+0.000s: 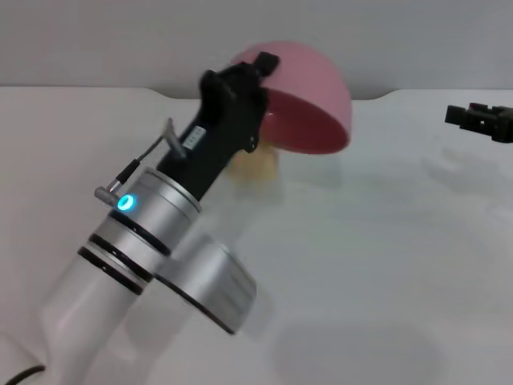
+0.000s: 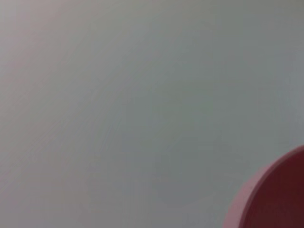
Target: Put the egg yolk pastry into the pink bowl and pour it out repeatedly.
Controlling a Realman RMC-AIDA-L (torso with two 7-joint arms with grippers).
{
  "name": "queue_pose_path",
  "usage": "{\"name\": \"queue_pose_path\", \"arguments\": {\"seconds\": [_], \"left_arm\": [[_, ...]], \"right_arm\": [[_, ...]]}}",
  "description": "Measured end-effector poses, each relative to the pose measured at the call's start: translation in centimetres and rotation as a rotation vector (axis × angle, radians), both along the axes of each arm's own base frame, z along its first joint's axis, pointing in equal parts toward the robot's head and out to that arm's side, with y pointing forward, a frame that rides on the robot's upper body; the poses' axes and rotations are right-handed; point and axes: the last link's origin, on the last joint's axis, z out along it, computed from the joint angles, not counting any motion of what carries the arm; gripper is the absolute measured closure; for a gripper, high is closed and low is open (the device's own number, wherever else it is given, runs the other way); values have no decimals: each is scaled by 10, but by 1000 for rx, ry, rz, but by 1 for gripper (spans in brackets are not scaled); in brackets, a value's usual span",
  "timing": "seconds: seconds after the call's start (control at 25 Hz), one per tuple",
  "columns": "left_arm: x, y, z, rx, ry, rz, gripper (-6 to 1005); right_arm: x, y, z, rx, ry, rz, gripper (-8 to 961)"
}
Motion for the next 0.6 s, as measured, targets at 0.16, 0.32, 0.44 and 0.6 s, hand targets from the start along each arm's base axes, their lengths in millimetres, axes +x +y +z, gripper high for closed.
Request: {"name": "queue_pose_path", "arguments": {"seconds": [0.16, 0.32, 0.44, 0.6], "left_arm": [[-3, -1, -13, 41, 179, -37, 994], [-9, 3, -19, 29, 238, -19, 995], [-7, 12, -12, 2, 109, 81, 995], [0, 36, 18, -43, -316, 320, 996]], "right_arm": [[-3, 3, 0, 1, -3, 7, 440], [-4, 3, -3, -6, -3, 9, 439], [-3, 2, -6, -14, 3, 3, 442], [-3, 2, -8, -24, 7, 7, 441]]}}
